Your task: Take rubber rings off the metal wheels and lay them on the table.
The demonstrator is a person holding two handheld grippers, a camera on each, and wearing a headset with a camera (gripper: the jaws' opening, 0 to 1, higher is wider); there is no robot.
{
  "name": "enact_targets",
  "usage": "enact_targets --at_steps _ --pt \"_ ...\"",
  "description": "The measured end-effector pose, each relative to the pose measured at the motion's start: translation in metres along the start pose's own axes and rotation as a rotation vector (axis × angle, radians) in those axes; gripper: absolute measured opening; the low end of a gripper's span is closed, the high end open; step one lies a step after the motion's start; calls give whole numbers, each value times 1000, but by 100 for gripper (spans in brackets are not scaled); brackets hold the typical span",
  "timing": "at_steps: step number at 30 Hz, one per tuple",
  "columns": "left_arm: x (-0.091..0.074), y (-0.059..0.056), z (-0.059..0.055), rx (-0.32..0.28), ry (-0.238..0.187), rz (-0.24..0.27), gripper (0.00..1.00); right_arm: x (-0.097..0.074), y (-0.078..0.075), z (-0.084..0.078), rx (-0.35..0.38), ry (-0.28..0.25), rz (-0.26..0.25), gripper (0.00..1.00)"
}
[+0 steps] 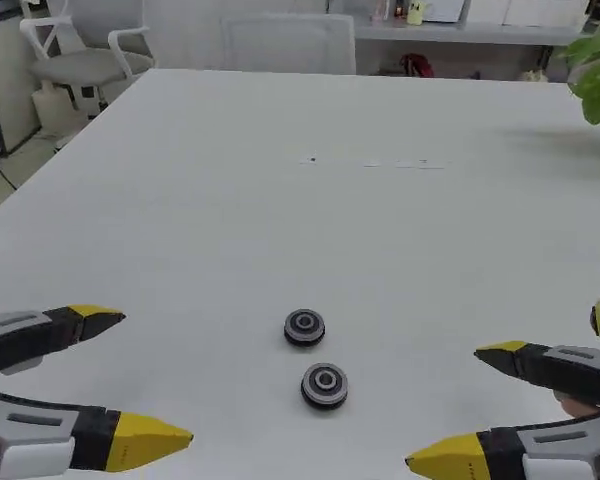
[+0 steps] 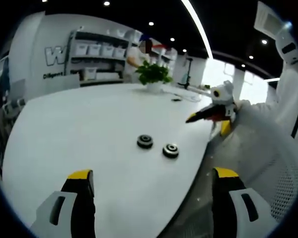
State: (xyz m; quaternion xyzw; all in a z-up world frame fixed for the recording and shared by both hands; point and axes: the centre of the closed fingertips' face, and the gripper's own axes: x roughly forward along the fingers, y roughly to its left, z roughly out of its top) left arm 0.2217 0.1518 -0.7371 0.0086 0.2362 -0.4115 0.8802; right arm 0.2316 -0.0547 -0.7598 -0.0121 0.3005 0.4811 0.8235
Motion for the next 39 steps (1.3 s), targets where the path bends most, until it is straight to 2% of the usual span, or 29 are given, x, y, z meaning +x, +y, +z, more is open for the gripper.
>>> enact_targets --at_steps 10,16,23,39 --pt "0 2 0 -6 0 -4 100 1 3 1 18 -4 3 100" --pt "1 0 0 5 3 -17 100 1 3 4 27 -22 5 99" --pt "-1 -2 2 24 1 -25 100 0 4 3 8 -6 3 99" --pt "-2 6 5 45 -15 -34 100 -7 -2 4 9 -8 -12 95"
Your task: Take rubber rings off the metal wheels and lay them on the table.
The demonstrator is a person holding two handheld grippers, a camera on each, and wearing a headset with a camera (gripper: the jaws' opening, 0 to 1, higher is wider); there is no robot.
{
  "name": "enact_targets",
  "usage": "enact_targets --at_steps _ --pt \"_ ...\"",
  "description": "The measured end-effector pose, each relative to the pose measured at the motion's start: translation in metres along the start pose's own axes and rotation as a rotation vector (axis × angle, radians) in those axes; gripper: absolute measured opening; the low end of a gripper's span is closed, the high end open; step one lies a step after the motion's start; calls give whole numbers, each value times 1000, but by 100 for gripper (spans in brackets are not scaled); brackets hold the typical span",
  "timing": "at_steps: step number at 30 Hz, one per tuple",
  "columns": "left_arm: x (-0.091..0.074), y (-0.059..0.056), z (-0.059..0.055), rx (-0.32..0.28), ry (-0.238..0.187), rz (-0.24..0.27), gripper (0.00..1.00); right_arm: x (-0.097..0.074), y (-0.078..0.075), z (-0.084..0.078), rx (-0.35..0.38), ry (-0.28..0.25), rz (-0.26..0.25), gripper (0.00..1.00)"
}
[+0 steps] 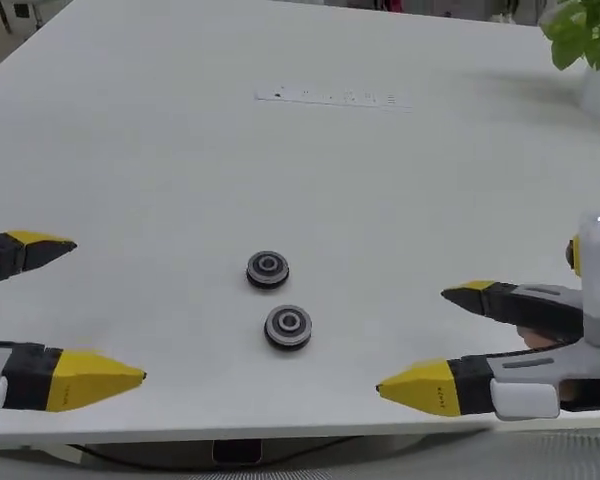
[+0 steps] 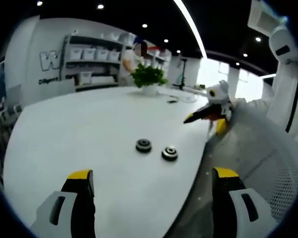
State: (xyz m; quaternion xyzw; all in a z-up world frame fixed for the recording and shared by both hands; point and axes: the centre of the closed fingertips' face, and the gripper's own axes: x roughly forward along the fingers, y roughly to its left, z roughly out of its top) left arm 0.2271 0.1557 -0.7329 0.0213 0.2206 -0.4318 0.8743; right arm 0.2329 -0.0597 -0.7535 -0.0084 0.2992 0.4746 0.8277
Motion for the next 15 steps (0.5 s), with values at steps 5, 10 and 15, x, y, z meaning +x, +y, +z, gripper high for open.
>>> enact_targets --at_steps 5,10,15 --pt "0 1 3 13 5 -2 100 -4 -4 3 -9 -6 -1 93" --pt "-2 -3 13 46 7 -18 100 -10 -7 12 -31 -27 3 90" --pt "-3 -6 26 115 33 -40 100 -11 -10 25 -60 -47 5 87"
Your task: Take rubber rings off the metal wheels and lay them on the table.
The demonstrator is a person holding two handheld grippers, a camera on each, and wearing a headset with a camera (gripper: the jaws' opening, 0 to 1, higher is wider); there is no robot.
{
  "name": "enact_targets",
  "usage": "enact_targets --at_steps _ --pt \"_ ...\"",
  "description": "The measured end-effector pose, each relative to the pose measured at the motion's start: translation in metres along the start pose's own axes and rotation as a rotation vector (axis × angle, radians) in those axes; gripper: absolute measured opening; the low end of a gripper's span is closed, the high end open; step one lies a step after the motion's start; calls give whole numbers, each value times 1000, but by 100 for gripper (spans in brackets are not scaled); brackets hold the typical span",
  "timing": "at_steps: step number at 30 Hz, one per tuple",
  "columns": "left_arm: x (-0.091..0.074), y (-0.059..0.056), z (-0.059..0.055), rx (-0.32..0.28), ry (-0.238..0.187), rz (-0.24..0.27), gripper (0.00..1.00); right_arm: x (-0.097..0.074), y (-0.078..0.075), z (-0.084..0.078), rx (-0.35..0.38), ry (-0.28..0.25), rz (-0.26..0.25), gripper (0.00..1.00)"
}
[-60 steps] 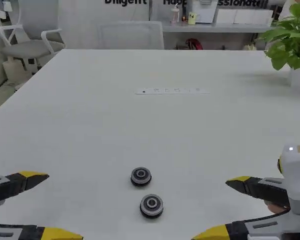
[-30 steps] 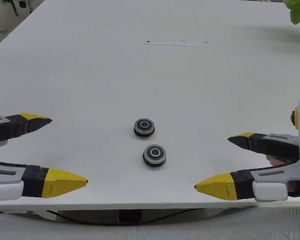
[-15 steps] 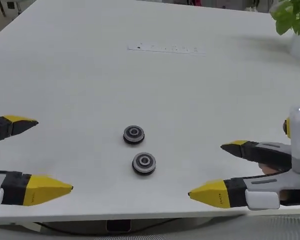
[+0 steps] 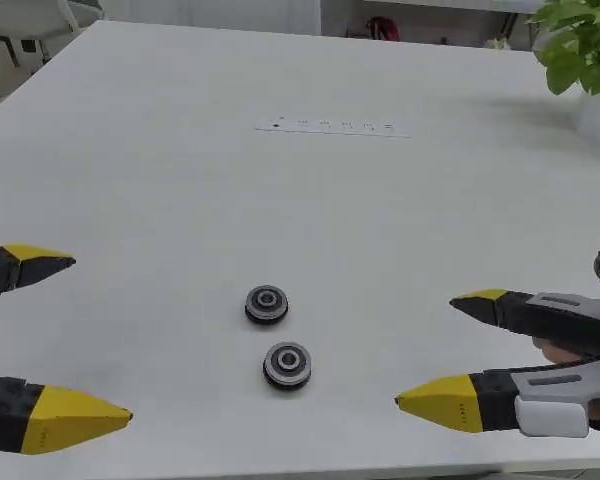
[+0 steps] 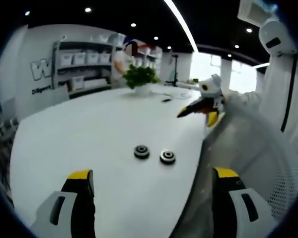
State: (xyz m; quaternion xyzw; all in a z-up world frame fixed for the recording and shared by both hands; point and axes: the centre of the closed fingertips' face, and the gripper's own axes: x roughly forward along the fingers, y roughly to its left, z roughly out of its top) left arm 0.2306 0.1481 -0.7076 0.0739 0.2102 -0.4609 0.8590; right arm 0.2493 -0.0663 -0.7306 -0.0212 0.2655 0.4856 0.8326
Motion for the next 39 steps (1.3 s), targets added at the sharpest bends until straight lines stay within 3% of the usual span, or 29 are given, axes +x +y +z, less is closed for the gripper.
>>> enact_targets --at_steps 5,11,21,28,34,39 --pt "0 -4 20 26 -17 -41 100 2 0 11 -34 -5 14 86" --pt "7 -1 45 52 -52 -55 100 8 1 23 -74 -15 37 84" --pt "44 -12 63 127 -53 -134 100 33 12 21 -107 19 118 79" --pt "76 -21 59 194 -46 -174 100 46 16 14 -143 56 163 75" --pt "96 -25 51 191 -62 -186 94 55 17 12 -164 63 193 69" --pt "109 -31 42 208 -66 -199 85 67 19 4 -192 102 230 66"
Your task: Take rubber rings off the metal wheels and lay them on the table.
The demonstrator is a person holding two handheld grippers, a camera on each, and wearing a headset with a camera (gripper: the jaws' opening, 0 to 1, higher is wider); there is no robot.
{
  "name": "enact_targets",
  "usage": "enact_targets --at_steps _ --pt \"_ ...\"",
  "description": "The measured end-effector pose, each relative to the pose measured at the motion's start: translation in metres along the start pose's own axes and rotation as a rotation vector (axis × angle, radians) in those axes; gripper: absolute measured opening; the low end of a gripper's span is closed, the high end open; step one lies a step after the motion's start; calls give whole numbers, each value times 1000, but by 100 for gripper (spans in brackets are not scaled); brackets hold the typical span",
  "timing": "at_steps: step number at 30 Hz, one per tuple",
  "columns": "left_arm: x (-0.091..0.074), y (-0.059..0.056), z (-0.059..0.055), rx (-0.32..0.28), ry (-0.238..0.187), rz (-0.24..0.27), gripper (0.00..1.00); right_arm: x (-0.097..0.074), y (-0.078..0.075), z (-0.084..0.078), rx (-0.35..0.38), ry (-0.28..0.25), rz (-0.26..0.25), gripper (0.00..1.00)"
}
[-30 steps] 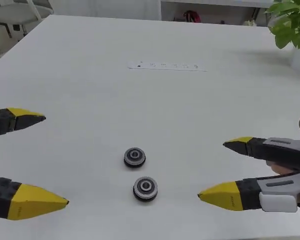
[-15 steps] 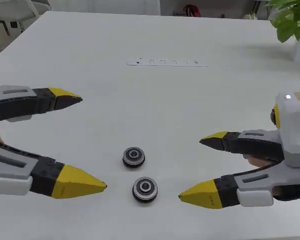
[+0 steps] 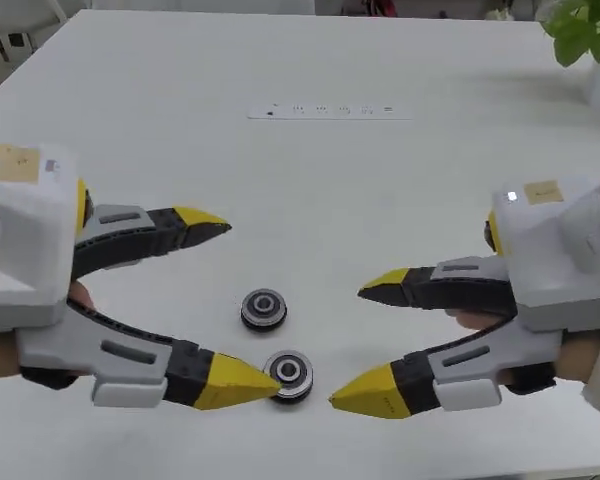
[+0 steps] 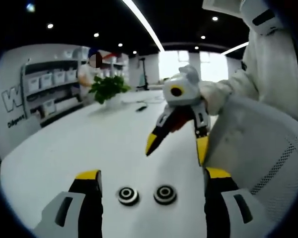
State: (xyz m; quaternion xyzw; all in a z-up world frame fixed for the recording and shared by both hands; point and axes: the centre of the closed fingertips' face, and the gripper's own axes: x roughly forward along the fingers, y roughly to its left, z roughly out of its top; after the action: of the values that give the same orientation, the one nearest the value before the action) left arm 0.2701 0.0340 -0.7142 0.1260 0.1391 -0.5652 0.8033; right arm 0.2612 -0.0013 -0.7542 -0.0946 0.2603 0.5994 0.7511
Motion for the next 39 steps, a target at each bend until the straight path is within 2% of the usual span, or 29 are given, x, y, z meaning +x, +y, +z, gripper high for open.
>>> enact_targets --at_steps 3,7,10,15,18,24,31,35,38,39 --pt "6 -3 -1 -21 -15 -5 79 8 0 -2 -13 13 14 63" --pt "12 -5 -6 24 -12 -8 64 18 1 -5 -37 25 28 57" --pt "16 -8 -12 29 -5 -22 54 26 2 -9 -51 32 40 52" --pt "25 -12 -30 24 31 -41 42 34 5 -19 -66 57 49 46" --pt "29 -12 -38 12 44 -43 35 37 4 -25 -88 75 32 43" --pt "34 -14 -46 7 49 -52 26 40 2 -27 -69 70 25 40" --pt "39 -20 -54 25 67 -75 21 44 6 -31 -87 77 38 36" --pt "41 -17 -61 9 81 -68 19 45 5 -33 -97 81 36 32" --pt "42 -20 -67 1 100 -77 19 45 5 -33 -94 78 38 30" --pt "41 -20 -65 -2 85 -81 17 45 5 -33 -94 79 39 29"
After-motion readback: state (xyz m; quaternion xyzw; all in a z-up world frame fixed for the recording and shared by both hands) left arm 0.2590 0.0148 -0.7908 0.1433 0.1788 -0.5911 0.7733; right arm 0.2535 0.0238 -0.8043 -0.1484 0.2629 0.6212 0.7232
